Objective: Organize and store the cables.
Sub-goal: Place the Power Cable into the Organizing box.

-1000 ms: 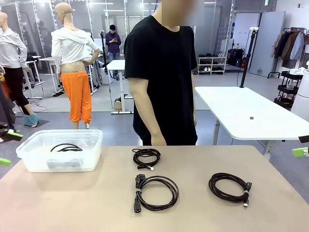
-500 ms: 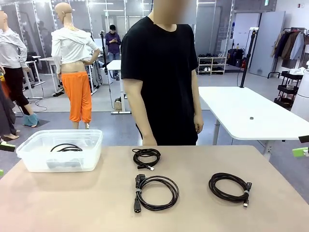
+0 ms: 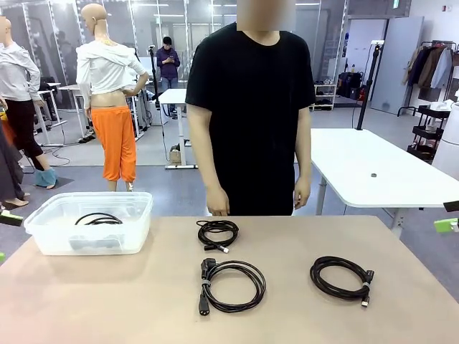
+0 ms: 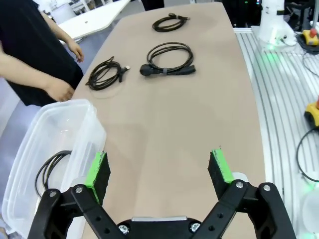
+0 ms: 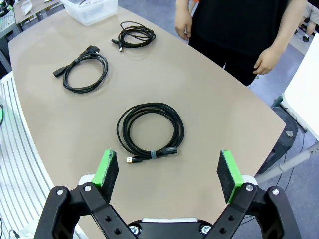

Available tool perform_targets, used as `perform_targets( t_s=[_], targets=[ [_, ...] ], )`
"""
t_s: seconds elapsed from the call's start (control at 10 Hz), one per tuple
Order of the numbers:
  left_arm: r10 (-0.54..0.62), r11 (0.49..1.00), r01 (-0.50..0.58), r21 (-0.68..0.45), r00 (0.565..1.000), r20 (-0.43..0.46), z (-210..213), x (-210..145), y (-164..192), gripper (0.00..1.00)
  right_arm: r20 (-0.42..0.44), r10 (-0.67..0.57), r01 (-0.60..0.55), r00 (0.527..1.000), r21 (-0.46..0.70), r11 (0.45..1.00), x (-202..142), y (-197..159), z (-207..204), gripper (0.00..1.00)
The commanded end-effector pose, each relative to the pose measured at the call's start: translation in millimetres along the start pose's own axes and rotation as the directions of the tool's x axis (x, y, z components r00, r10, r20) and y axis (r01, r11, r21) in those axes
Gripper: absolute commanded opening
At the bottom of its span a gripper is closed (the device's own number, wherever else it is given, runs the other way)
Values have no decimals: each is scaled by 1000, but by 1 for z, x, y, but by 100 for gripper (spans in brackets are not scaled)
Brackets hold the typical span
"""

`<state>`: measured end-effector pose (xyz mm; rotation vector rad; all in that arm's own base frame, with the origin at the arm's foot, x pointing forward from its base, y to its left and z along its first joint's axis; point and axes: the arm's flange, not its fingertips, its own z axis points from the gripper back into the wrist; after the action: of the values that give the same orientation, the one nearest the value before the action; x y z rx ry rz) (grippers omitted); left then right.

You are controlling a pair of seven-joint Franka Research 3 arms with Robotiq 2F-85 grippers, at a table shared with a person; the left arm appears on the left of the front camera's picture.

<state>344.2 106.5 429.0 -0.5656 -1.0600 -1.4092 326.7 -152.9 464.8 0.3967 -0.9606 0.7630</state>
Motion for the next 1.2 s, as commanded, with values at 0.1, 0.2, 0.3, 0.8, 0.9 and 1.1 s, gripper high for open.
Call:
perform_targets(
  t_s=[0.1, 0.2, 0.3, 0.8, 0.9, 1.1],
  targets=[
    [68, 989, -73, -125, 997, -47, -46, 70, 14, 100, -13, -16, 16, 1000, -7, 1000, 0, 4, -1, 100],
    [93, 983, -106, -150, 991, -93, -59, 97, 9, 100, -13, -16, 16, 1000, -7, 1000, 0, 4, -1, 100],
    [125, 980, -145, -136, 982, -144, -73, 127, 4, 100, -13, -16, 16, 1000, -7, 1000, 0, 4, -1, 100],
    [220, 947, -318, -51, 754, -619, -202, 255, -23, 100, -13, -16, 16, 1000, -7, 1000, 0, 4, -1, 100],
    [238, 945, -327, 5, 675, -698, -223, 271, -26, 100, -13, -16, 16, 1000, -7, 1000, 0, 4, -1, 100],
    [252, 947, -306, 96, 527, -812, -260, 289, -32, 100, -13, -16, 16, 1000, -7, 1000, 0, 4, -1, 100]
  ],
)
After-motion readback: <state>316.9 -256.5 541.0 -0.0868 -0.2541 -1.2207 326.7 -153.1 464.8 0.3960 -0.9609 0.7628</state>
